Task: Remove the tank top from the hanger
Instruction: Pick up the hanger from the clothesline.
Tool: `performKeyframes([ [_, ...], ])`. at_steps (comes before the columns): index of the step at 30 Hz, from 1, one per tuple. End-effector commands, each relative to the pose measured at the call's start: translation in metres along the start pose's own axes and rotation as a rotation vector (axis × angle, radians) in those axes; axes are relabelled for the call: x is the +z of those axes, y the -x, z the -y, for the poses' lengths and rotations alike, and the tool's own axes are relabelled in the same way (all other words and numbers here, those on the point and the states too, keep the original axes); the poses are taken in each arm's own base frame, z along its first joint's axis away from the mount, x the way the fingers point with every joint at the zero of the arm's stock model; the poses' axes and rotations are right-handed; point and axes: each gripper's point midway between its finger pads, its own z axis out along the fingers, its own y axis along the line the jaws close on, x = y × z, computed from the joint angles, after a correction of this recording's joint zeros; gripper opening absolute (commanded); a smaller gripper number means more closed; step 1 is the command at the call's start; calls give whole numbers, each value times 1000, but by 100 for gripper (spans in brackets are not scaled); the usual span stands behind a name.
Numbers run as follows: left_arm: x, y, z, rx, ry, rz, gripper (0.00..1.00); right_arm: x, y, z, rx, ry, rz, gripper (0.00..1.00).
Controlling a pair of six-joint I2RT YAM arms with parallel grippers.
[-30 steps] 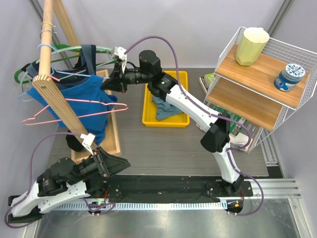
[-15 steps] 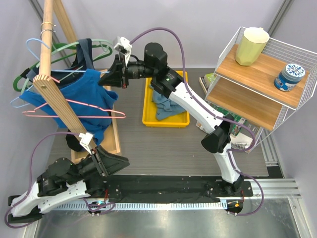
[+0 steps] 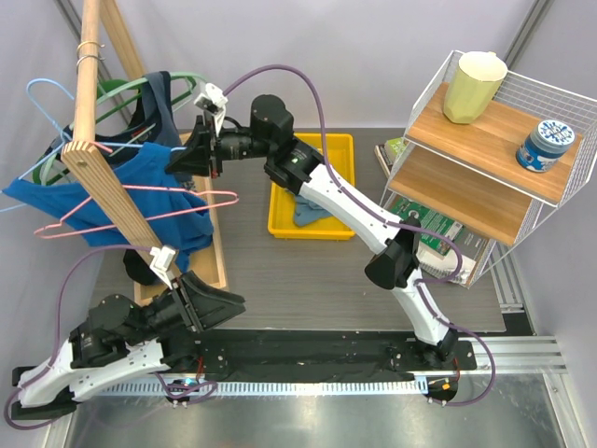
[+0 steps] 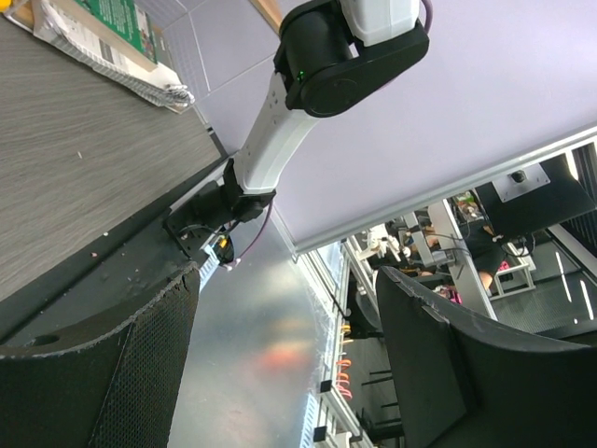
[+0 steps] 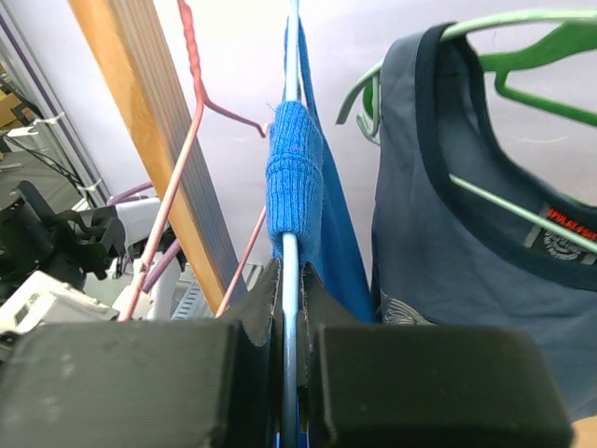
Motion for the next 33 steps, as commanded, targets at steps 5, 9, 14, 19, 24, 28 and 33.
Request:
performKeyframes([
  [5, 0, 6, 33, 17, -115, -7, 77, 1, 42, -15, -101, 12, 84, 1],
  [9, 1, 5, 39, 20, -149, -12, 77, 3, 28, -9, -77, 9, 61, 1],
  [14, 2, 3, 48, 34, -189, -30, 77, 5, 5, -1, -30, 0, 25, 1],
  [19, 2, 1, 54, 54, -205, -51, 77, 3, -6, 1, -8, -10, -1, 1],
  [24, 3, 4, 62, 70, -217, -55, 77, 3, -9, 1, 5, -8, -10, 1],
  [28, 4, 4, 73, 79, -251, -69, 77, -1, -17, 5, 7, -39, -28, 1],
  [33, 7, 4, 83, 91, -285, -84, 77, -1, -27, 7, 33, -49, -64, 1],
])
